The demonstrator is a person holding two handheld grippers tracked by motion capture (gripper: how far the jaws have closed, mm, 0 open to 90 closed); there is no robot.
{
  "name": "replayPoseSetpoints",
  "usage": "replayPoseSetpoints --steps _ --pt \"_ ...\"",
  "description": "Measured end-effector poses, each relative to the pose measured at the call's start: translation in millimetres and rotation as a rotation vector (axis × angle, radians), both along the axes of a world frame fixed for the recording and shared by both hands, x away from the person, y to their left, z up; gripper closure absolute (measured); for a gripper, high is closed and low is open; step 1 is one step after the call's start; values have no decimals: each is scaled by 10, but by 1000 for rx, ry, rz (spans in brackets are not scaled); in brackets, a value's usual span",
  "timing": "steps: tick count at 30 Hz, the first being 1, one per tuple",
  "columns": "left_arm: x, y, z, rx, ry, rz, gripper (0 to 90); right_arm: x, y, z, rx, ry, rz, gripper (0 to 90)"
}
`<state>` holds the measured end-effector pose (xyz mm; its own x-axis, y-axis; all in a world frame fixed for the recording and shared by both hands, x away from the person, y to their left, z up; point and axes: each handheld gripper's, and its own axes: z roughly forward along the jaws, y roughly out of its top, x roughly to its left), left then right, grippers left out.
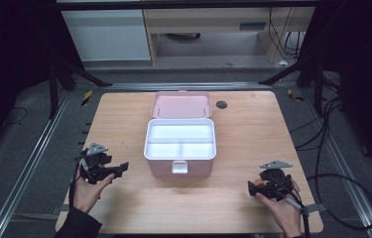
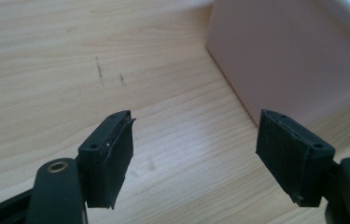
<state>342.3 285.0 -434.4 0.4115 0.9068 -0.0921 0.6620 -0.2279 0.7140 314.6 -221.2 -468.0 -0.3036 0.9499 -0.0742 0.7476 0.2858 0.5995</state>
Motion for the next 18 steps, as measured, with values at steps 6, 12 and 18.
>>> replayPoseSetpoints --steps 6,12,18 --pt "58 -112 143 -35 -42 -32 268 62 128 298 80 -165 57 217" --pt "162 -223 270 -52 -76 -63 269 185 312 537 120 -249 134 278" --pt "244 -420 374 -37 -86 -110 279 442 662 665 242 -270 232 328"
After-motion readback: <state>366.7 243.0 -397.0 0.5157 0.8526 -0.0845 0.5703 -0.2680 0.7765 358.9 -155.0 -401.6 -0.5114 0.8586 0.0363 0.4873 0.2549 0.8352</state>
